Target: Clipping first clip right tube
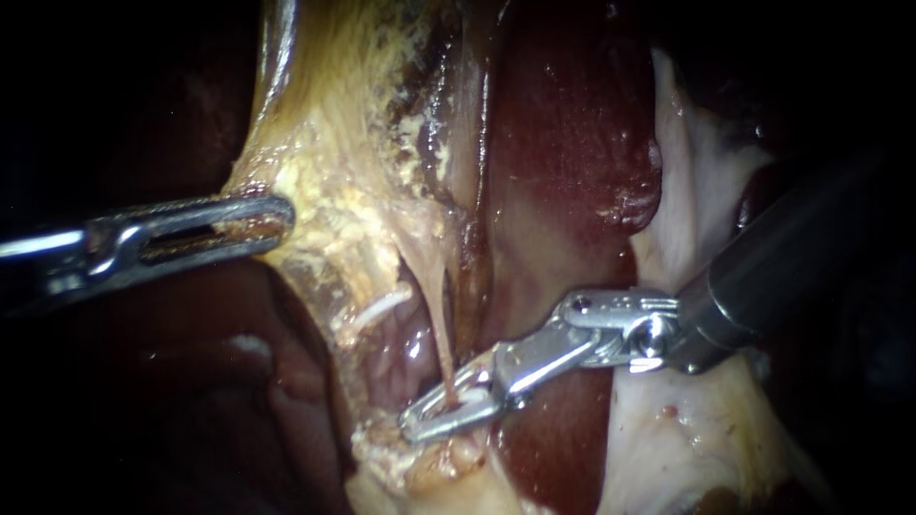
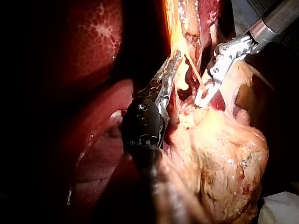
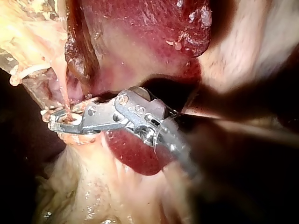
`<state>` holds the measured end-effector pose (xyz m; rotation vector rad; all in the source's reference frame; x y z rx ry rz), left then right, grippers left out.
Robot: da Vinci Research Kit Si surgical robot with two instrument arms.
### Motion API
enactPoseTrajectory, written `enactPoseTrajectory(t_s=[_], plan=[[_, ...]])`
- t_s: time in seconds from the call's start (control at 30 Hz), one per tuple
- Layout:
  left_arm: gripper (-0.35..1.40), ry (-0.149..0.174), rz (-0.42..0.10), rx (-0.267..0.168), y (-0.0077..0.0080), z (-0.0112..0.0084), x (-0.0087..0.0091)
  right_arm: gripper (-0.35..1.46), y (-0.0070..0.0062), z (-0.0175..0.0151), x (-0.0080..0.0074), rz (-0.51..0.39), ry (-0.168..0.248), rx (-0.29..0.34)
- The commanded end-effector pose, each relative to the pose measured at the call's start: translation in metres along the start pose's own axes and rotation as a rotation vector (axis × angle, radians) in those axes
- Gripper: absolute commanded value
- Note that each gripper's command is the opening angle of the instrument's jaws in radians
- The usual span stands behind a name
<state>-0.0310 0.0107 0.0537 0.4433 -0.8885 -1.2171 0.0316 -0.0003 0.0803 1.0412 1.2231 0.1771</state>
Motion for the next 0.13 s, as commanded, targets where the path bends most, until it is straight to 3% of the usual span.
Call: enactPoseTrajectory(t_s=[0.03, 0.13], plan=[[-0.35, 0.000, 0.000, 0.000, 0.0000, 0.0000, 0.0000, -0.35, 0.0000, 0.0001, 0.0000, 0.000, 0.001, 0.000], [-0.35, 0.000, 0.000, 0.000, 0.0001, 0.0000, 0.0000, -0.35, 0.0000, 0.0000, 0.0000, 0.000, -0.002, -0.001]])
